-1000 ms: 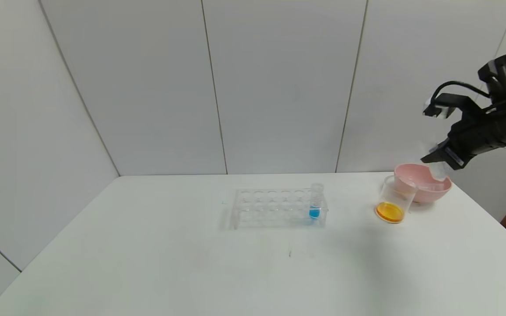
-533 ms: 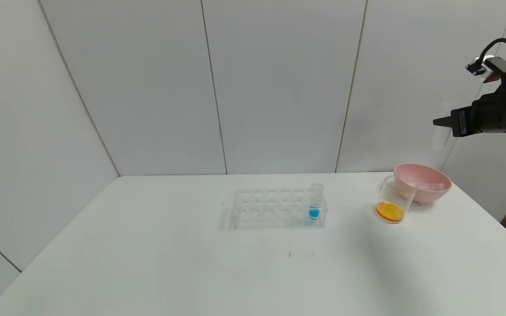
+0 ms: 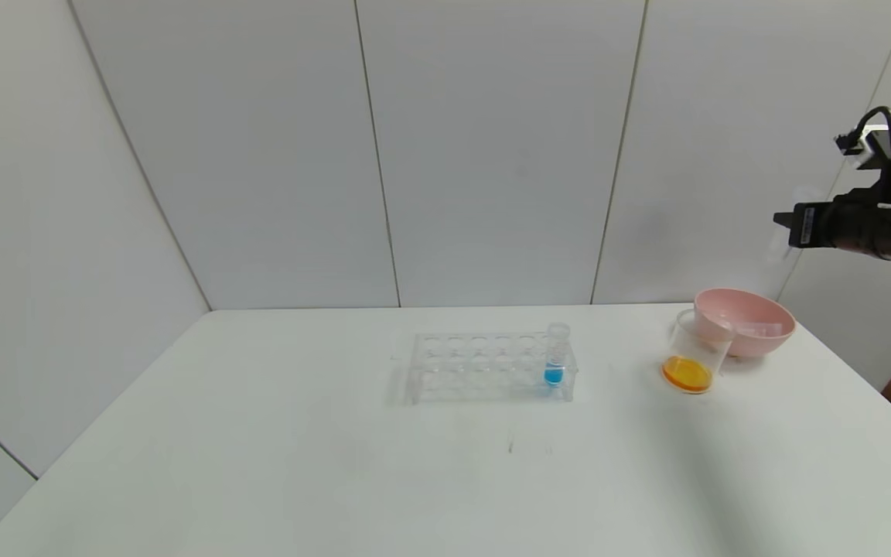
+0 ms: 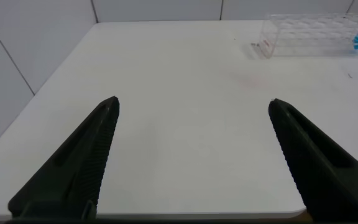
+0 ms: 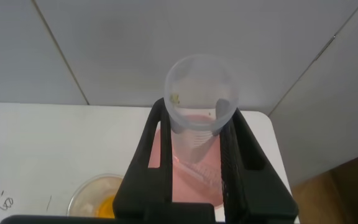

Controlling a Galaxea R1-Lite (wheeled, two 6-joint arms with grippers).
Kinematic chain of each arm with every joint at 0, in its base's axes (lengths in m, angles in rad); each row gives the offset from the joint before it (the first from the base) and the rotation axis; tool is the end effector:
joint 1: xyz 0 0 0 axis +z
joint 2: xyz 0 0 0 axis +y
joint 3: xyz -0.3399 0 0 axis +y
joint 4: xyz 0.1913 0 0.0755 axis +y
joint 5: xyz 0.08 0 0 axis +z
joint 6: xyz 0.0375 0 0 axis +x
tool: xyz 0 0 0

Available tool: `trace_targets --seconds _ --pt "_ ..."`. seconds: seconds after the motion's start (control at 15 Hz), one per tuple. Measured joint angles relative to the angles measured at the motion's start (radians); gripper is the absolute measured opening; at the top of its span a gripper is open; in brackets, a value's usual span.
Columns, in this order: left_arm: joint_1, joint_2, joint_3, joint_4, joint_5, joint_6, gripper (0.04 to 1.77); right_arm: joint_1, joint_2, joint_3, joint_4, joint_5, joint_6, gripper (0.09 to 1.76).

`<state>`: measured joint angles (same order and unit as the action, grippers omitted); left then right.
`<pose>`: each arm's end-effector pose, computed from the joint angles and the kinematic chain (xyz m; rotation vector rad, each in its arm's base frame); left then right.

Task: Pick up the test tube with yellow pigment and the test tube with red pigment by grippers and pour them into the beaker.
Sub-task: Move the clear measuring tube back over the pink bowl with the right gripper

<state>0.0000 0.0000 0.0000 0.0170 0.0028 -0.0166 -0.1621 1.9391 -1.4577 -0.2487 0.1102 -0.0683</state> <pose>-0.0311 0.0001 0.0735 -0.0166 0.0170 0.0029 0.4359 -0.0671 0.2684 -0.0364 0.2322 -0.0438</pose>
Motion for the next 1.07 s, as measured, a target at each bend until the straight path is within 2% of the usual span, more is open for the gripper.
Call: trace_targets --seconds 0.2,0.67,1.07 --pt "0.000 0.000 0.000 0.000 0.000 0.000 1.72 -0.008 0.056 0.089 -0.162 -0.035 0.031 0.50" --pt "0.000 0.000 0.000 0.000 0.000 0.000 1.72 -0.045 0.172 0.191 -0.347 -0.040 0.041 0.50" --pt "0.000 0.000 0.000 0.000 0.000 0.000 1.72 -0.060 0.230 0.194 -0.384 -0.040 0.044 0.50"
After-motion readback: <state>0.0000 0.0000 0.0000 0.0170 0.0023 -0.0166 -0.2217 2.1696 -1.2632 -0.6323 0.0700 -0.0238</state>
